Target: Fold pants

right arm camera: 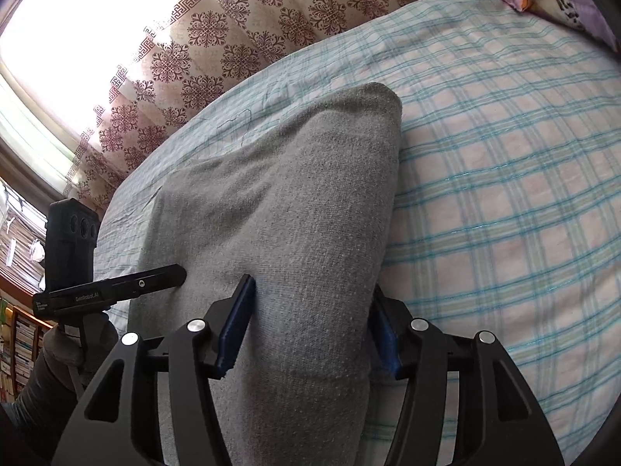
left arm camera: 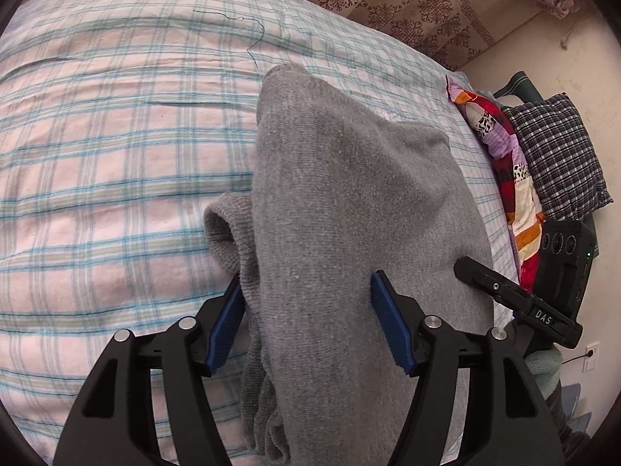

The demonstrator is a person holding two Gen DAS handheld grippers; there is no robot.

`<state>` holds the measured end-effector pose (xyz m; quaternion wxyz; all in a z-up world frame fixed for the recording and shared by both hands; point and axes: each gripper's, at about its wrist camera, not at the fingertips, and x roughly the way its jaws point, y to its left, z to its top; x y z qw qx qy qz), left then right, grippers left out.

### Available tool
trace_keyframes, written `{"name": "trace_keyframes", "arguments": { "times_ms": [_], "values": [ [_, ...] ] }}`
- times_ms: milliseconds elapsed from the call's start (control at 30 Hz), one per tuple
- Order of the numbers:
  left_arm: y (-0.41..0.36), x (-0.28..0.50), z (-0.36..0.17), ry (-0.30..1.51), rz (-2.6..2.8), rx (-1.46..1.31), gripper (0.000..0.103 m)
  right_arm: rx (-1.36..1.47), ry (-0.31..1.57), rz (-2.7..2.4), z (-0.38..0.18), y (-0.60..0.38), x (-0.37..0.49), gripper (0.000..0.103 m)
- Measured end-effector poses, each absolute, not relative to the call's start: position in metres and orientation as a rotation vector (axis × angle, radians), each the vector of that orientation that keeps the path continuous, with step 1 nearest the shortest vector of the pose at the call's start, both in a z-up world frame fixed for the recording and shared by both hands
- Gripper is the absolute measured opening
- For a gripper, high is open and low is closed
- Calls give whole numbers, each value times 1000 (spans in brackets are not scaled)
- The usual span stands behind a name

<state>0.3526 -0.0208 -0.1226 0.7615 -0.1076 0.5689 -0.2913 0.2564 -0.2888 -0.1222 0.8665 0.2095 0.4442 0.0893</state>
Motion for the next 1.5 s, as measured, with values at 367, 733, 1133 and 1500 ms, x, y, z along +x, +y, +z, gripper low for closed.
{"name": "trace_keyframes", "arguments": {
  "times_ms": [367,733,1133,1500],
  "values": [
    [-19,297,-91,1146,-528,30,79,269,857,6,-86,-281,179,69],
    [-19,228,-96,1119,-466,180,85,110,920,-13,-100,-237,128,69],
    [-16,216,-110,1089,-377,204,92,83,935,-74,-121,-232,124,75],
    [-21,198,-95,1028,-321,263,92,100,913,-71,-104,-227,113,76]
  ]
}}
